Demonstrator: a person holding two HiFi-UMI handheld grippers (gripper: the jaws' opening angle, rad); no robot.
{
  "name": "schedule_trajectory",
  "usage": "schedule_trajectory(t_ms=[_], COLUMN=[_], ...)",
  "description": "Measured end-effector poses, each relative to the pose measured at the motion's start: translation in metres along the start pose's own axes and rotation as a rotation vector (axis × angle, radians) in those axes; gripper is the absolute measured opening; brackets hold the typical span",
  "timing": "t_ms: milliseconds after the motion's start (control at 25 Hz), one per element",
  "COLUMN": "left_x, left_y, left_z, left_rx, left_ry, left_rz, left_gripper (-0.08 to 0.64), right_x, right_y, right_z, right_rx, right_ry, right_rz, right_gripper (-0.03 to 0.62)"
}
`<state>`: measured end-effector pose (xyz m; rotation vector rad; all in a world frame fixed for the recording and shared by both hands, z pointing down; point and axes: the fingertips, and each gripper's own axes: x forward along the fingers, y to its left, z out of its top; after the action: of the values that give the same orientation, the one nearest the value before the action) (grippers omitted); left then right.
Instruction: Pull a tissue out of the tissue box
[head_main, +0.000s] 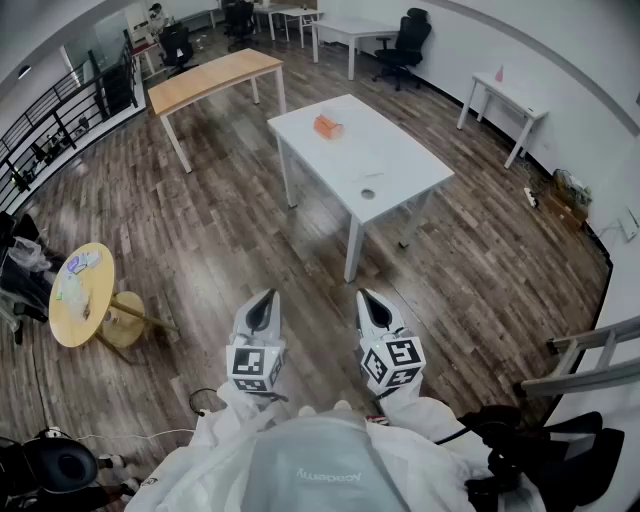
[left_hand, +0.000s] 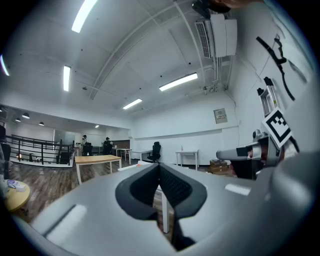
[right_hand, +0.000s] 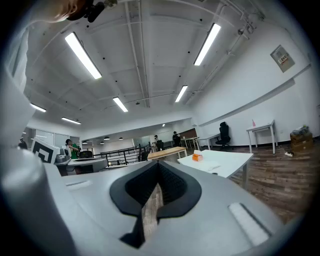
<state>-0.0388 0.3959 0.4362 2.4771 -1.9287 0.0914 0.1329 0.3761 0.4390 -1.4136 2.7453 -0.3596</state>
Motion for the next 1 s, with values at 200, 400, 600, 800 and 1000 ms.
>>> schedule_trajectory(t_ms=[200, 400, 600, 800, 1000], left_x=[-0.001, 0.004, 0.007, 0.014, 0.017], left_y=[-0.008, -0.022, -0.028, -0.031, -0.042], left_z=[0.002, 0.003, 0.000, 0.002, 0.000], left_rx=[-0.007, -0.011, -0.020, -0.024, -0.012], left_ry=[-0.001, -0.003, -0.001, -0.002, 0.004], left_rz=[0.021, 0.023, 0.036, 0.048, 0.046], left_gripper=[0.000, 0.000, 0.000, 0.000, 0.000], right_x=[-0.006, -0.012, -0.014, -0.015, -0.016], right_y=[-0.005, -0.017, -0.033, -0.041, -0.049], right_z=[0.005, 0.010, 0.012, 0.014, 0.010], right_rx=[-0.006, -0.012, 0.030, 0.026, 0.039], right_ry=[0.000, -0.009, -0.023, -0.022, -0.017], right_rz=[0.009, 0.007, -0.003, 0.006, 0.018], right_gripper=[0.000, 0.000, 0.002, 0.002, 0.002])
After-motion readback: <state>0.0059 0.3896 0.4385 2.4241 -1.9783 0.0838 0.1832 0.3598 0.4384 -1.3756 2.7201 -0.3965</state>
